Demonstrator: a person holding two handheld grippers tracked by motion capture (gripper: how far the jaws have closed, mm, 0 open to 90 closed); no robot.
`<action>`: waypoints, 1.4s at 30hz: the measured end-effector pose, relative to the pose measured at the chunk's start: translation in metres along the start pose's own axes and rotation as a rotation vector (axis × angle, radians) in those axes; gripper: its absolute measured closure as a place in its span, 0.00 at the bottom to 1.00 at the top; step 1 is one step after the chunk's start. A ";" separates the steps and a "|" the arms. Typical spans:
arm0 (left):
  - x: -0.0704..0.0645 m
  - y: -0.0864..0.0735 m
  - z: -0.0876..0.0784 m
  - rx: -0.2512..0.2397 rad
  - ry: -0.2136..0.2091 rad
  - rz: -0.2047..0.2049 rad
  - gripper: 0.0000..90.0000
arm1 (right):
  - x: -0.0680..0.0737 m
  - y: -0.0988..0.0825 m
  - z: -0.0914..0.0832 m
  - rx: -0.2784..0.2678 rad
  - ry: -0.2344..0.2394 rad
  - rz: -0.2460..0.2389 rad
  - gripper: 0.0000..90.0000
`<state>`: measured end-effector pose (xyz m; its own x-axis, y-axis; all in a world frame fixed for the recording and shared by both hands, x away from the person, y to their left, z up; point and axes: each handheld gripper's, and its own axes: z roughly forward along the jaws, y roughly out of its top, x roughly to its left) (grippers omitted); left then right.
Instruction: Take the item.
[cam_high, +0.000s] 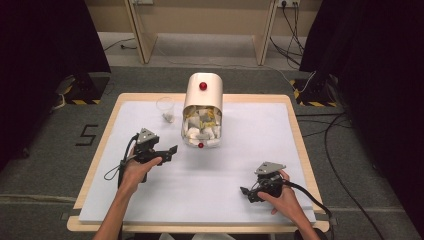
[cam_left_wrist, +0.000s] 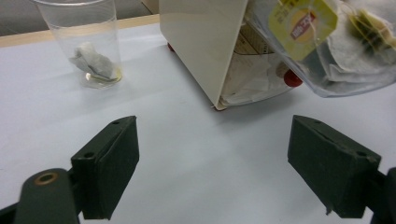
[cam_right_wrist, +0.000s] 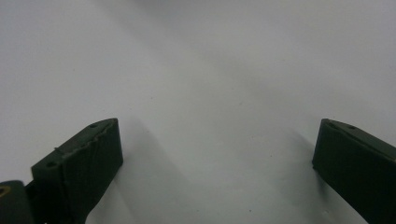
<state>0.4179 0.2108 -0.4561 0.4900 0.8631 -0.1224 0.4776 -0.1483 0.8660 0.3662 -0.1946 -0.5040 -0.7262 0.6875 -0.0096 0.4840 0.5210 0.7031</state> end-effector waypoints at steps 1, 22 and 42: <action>-0.001 -0.001 0.000 0.001 -0.002 0.001 0.18 | 0.000 0.000 0.000 0.000 0.000 0.000 0.02; -0.016 -0.036 -0.006 0.032 -0.007 0.078 0.18 | 0.000 0.000 0.000 0.000 -0.001 0.001 0.02; -0.030 -0.069 -0.014 0.120 -0.045 0.077 0.18 | 0.000 0.000 0.000 0.000 -0.001 0.001 0.02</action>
<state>0.3601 0.2016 -0.5059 0.5590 0.8251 -0.0820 0.5198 -0.2717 0.8099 0.3661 -0.1945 -0.5040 -0.7254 0.6882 -0.0094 0.4846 0.5205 0.7030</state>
